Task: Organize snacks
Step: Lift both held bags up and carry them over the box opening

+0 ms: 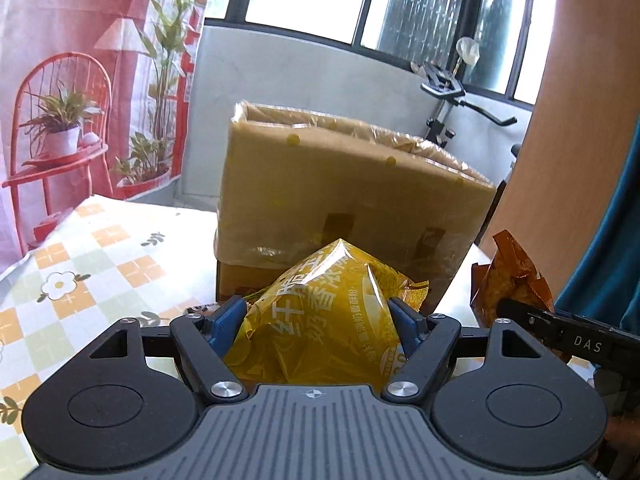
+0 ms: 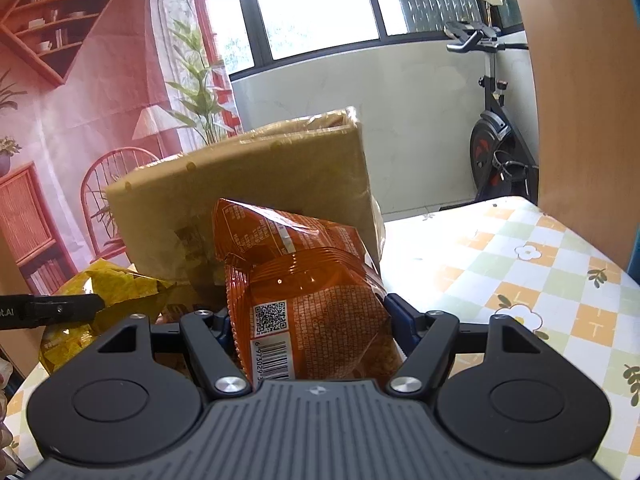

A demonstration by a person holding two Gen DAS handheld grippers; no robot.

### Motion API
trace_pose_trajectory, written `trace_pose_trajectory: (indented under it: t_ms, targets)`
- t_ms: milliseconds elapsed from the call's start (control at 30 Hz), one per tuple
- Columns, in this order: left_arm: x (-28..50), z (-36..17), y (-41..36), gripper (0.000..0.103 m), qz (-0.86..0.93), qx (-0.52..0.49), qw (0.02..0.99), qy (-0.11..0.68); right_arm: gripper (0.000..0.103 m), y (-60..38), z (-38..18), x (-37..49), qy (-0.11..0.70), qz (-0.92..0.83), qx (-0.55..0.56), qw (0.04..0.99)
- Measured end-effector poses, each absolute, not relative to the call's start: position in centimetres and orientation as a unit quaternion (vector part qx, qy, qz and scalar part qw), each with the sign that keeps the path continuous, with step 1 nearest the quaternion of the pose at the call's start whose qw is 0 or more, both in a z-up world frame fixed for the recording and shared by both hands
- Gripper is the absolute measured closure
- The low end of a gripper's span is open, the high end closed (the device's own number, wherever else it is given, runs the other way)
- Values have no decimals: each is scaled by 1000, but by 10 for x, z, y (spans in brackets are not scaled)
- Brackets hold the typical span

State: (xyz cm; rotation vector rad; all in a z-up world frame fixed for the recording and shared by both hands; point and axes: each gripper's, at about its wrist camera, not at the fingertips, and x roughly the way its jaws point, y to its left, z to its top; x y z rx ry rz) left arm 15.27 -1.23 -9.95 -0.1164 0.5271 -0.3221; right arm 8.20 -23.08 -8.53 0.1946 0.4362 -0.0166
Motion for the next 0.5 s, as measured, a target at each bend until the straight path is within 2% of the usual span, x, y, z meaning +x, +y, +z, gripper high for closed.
trace_pose_trajectory:
  t_ms: [500]
  targets:
    - [134, -77, 8, 24, -127, -68, 963, 227, 30, -215, -63, 56, 184, 4, 85, 979]
